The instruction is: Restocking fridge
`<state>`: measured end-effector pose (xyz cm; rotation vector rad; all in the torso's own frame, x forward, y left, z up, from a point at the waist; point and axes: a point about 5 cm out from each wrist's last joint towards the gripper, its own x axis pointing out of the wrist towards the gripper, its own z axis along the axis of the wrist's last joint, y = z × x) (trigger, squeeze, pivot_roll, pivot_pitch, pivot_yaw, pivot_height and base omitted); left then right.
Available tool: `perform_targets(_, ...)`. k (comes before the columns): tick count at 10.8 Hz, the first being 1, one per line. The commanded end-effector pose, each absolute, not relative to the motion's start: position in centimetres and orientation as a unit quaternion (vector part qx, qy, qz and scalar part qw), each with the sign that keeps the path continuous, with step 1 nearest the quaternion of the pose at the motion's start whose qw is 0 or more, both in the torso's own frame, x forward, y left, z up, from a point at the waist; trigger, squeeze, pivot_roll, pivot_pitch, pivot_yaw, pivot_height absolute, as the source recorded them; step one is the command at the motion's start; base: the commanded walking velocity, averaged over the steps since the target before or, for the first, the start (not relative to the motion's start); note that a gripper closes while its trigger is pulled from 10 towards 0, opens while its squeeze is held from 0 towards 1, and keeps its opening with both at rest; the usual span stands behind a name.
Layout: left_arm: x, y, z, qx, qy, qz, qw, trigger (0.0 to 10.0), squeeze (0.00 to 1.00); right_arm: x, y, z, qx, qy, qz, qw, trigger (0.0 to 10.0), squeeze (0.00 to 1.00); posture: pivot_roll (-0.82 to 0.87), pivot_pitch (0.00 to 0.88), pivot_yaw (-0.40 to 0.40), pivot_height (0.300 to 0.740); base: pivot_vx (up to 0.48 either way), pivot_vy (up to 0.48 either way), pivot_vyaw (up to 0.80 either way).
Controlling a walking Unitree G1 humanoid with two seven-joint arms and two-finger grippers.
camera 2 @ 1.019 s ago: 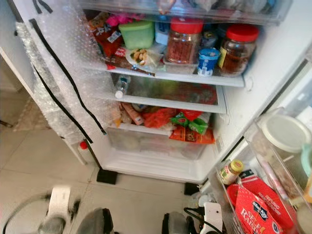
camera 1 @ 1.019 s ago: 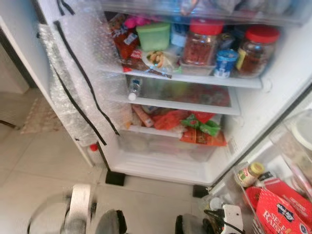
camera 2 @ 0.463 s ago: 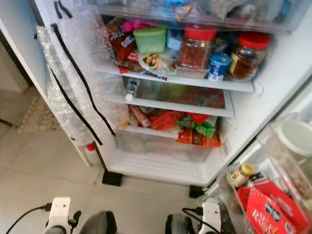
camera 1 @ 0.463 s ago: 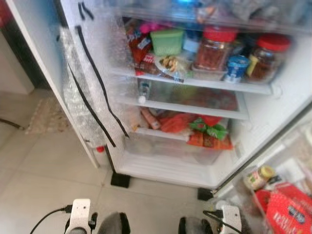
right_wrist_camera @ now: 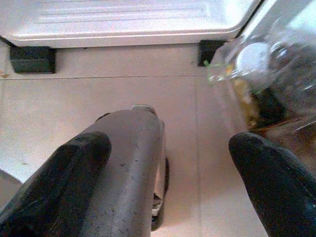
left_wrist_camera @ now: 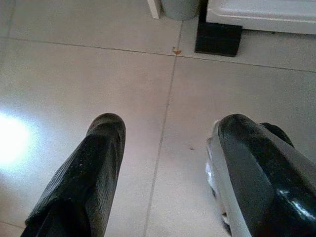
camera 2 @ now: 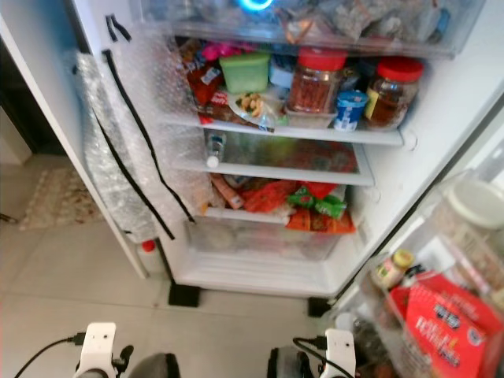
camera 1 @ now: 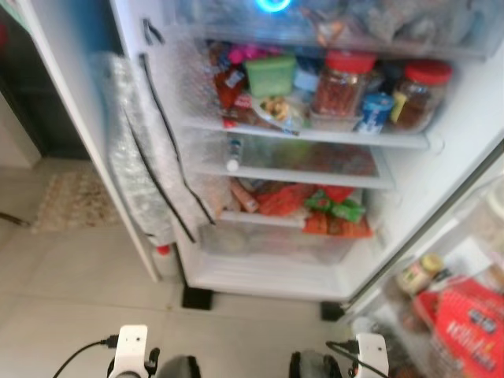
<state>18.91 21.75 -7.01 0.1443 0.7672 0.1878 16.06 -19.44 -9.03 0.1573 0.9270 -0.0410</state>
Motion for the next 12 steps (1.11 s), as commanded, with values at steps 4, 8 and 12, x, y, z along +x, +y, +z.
perform_targets(4, 18.2, 21.3, -7.5, 0.064, 0.392, 0.084, 0.914, 10.0, 0.00, 13.7, -19.4, -10.0, 0.075, 0.486, -0.022, 0.870, 10.0, 0.00, -0.20, 0.081, -0.021, 0.636, 0.000, 0.277, 0.00)
perform_targets(8, 18.3, 20.9, -7.6, 0.061, 0.393, 0.082, 0.914, 10.0, 0.00, 14.0, -20.3, -9.7, 0.040, 0.462, -0.092, 0.881, 10.0, 0.00, -0.20, 0.097, -0.029, 0.636, 0.000, 0.278, 0.00)
perform_targets(12, 18.2, 20.3, -7.8, 0.056, 0.397, 0.076, 0.913, 10.0, 0.00, 14.6, -20.3, -9.4, 0.011, 0.444, -0.061, 0.894, 10.0, 0.00, -0.20, 0.102, -0.033, 0.636, 0.000, 0.279, 0.00)
